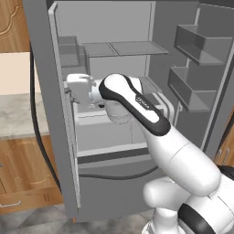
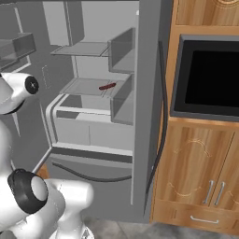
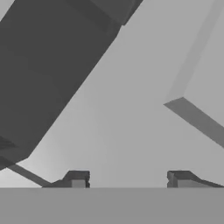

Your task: Move the hot dog bun to the plate on the dining table and place the condiment next to that plate. Then navigate to the fridge and take the sausage and place it on the plate as well.

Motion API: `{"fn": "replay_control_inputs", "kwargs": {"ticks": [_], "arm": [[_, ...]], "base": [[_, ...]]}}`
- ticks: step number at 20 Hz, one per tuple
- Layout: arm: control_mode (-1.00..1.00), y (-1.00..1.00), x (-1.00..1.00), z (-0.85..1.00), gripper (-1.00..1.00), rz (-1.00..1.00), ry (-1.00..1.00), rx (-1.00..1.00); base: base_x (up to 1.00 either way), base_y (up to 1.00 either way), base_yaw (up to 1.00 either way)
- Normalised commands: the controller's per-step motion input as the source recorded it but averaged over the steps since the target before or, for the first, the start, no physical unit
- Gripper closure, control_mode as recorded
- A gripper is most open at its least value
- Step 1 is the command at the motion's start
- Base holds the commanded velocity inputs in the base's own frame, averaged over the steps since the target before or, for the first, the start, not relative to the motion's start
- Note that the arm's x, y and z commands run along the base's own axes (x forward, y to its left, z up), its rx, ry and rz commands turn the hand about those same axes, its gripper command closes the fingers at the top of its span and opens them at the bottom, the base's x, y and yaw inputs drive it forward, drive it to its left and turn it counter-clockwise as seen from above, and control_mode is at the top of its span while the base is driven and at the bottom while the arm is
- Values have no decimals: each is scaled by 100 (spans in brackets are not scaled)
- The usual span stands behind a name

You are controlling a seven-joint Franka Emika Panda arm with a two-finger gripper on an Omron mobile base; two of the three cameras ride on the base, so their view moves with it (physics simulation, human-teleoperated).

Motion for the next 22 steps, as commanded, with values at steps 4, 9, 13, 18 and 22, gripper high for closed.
{"fn": "replay_control_inputs", "kwargs": {"ticks": [4,9,13,18,22], "arm": [[-100,59,-18,1,-100,3,0,-7],[-100,-16,-81,25,-100,0,-8,-7],[-100,-46,-92,28,-100,-3,-3,-1],[-100,-68,-85,7,-100,-7,0,0],[-100,-72,-67,5,-100,-10,7,-7]], "base": [[0,0,0],[0,0,0],[0,0,0],[0,0,0],[0,0,0]]}}
